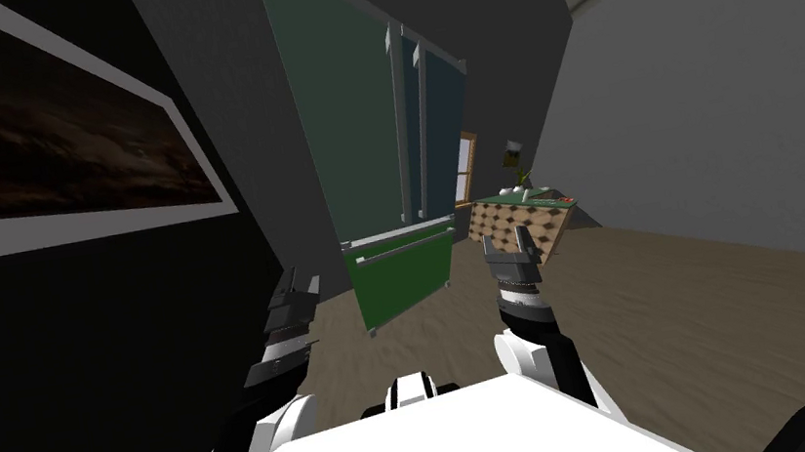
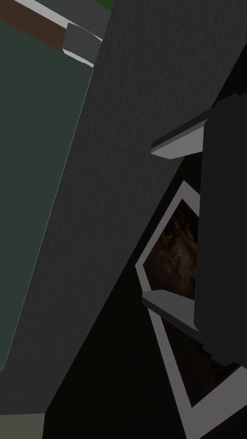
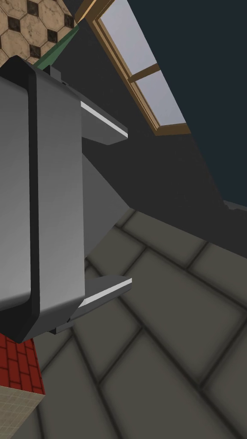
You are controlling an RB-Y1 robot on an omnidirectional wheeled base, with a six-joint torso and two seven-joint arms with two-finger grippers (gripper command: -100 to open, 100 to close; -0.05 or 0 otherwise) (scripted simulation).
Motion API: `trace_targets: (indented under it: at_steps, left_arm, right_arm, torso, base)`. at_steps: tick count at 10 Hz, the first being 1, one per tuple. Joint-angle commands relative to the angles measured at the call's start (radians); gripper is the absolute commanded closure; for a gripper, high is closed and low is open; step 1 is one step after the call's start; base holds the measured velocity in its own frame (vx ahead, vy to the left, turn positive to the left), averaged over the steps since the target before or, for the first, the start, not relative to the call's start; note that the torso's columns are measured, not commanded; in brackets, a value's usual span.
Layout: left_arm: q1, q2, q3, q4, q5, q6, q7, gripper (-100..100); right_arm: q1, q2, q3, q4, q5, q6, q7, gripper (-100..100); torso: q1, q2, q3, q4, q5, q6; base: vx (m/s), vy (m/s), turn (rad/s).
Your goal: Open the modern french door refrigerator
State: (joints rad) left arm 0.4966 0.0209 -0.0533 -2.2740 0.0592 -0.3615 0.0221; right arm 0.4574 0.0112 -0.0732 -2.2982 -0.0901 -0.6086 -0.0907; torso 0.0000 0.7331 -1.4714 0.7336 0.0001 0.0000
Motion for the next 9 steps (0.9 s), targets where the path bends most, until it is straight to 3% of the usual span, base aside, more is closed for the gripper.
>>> trace_targets:
  at_steps: [1, 5, 9]
  left_arm:
    - [-0.007, 0.077, 0.006, 0.037, 0.003, -0.015, 0.003, -100]
    - [-0.025, 0.137, 0.018, 0.125, 0.008, -0.048, 0.008, -100]
    - [-0.046, 0.161, 0.031, 0.226, 0.015, -0.088, 0.014, -100]
  right_arm:
    - [0.0, 0.0, 0.0, 0.0, 0.0, 0.0, 0.0, 0]
    - [0.0, 0.0, 0.0, 0.0, 0.0, 0.0, 0.0, 0]
    - [0.0, 0.0, 0.0, 0.0, 0.0, 0.0, 0.0, 0]
  torso:
    - [0.0, 0.002, -0.005, 0.003, 0.0, 0.0]
    - [-0.001, 0.005, -0.005, 0.004, 0.0, 0.0]
    - [0.0, 0.005, -0.005, 0.004, 0.0, 0.0]
  base:
    - [0.055, -0.018, 0.016]
    - [0.083, -0.029, 0.02]
    - [0.103, -0.03, 0.024]
